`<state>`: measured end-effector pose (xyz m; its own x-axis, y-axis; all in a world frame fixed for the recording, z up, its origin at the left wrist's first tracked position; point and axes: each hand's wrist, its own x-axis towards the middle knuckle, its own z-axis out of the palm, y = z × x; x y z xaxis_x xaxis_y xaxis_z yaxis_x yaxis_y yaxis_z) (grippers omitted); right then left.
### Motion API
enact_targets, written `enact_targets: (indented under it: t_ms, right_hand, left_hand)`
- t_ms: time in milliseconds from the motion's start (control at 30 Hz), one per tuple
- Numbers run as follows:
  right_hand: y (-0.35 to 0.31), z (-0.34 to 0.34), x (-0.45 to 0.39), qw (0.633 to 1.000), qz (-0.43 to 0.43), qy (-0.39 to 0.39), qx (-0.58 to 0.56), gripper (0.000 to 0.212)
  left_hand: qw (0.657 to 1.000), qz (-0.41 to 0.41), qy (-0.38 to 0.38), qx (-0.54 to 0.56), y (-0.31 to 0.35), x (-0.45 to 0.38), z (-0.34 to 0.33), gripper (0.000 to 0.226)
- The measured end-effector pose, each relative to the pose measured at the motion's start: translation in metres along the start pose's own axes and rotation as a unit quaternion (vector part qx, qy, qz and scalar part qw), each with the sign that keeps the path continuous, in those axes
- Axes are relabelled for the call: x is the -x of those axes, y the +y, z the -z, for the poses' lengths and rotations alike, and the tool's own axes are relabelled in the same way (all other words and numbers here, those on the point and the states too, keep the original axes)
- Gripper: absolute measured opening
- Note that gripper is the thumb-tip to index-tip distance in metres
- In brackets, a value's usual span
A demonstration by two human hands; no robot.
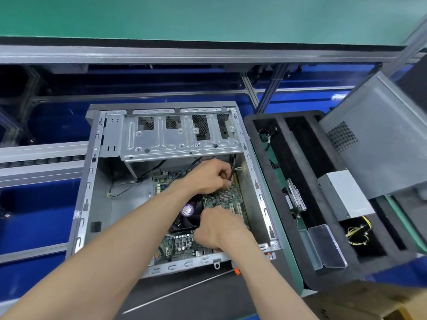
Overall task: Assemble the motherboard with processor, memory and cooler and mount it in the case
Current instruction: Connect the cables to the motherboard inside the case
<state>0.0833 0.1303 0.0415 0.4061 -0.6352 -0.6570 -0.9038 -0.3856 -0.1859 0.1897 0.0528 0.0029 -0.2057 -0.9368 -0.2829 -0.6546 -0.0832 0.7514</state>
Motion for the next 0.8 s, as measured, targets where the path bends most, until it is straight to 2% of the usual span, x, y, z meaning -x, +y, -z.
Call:
enact_targets:
  t_ms: [133, 267, 467, 600, 800]
  right_hand:
    - [0.002, -0.001, -0.003, 1.000, 0.002, -0.002, -0.009, 0.018]
    - [0.003, -0.005, -0.006, 1.000, 0.014, 0.010, -0.011, 0.021]
    - [0.005, -0.007, -0.008, 1.000, 0.017, 0.022, -0.010, 0.033]
    - [0.005, -0.006, -0.009, 1.000, 0.021, 0.017, -0.009, 0.019]
    - [0.005, -0.005, -0.008, 1.000, 0.023, 0.013, -0.007, 0.018]
  left_hand:
    - [0.998, 0.038, 0.058, 0.001, 0.002, -0.014, -0.014, 0.008]
    - [0.994, 0.072, 0.076, 0.010, 0.002, -0.026, -0.019, 0.015]
    - [0.992, 0.117, 0.038, 0.006, -0.002, -0.038, -0.017, 0.021]
    - [0.994, 0.102, 0.035, -0.018, -0.009, -0.042, -0.021, 0.020]
    - [0.995, 0.083, 0.034, -0.031, -0.015, -0.043, -0.023, 0.017]
